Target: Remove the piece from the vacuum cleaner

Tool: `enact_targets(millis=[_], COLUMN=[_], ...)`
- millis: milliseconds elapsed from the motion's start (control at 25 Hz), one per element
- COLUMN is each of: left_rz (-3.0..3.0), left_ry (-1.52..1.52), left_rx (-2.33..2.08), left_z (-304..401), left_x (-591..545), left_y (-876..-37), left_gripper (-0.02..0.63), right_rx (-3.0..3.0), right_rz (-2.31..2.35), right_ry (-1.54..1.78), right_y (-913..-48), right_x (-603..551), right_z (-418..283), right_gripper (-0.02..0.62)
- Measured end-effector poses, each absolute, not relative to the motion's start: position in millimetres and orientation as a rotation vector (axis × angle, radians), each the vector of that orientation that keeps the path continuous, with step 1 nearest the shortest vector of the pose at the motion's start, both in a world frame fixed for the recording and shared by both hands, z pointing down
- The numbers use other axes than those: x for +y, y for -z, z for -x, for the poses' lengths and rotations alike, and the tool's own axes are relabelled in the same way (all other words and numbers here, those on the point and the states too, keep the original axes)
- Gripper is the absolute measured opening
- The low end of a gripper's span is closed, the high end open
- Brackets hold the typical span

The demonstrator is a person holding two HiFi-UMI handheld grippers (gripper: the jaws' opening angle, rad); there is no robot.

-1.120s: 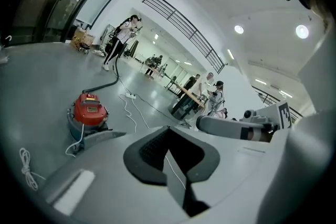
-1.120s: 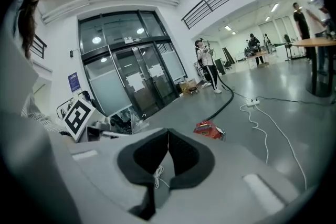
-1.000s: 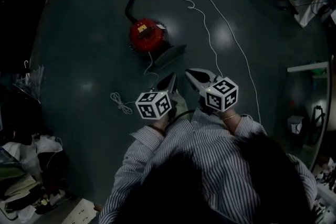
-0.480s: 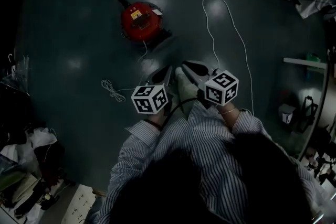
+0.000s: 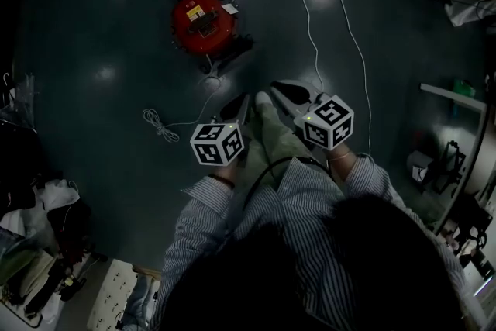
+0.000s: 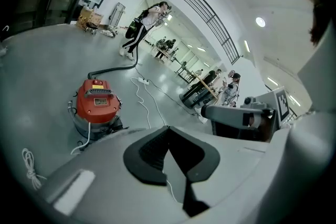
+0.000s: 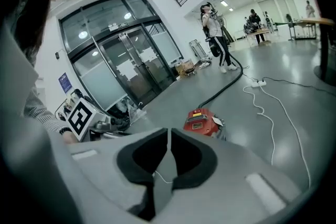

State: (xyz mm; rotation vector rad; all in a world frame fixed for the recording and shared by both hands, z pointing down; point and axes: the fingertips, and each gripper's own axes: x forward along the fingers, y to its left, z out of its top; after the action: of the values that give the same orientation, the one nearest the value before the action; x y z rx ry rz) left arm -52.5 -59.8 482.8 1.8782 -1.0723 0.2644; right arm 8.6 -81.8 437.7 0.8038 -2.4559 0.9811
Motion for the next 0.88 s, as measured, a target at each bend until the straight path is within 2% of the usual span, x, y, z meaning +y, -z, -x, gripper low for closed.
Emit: enact_targets(millis=[240, 520, 880], left_rz=[-1.972, -2.008, -1.963], left_ry=[-0.389, -0.543, -0.729], left_rx=[-1.117, -1.132, -1.156], left_z=[50.0, 49.0, 64.8], left_x=[-83.0, -102.1, -110.4], left_y=[-522.7, -597.6, -693.5], left_gripper=[0.02, 0.108, 0.187], right_rx=[-2.425, -2.404, -2.296], right_rz=[-0.674, -0.567, -0.361], right_ry=[-0.87, -0.718, -0.478], right_y=[-485.1, -557.3, -650.5], right_x=[-95.8, -121.0, -124.8], right_z=[-4.7, 0.3, 3.4], right_gripper=[0.017, 0.028, 0.116])
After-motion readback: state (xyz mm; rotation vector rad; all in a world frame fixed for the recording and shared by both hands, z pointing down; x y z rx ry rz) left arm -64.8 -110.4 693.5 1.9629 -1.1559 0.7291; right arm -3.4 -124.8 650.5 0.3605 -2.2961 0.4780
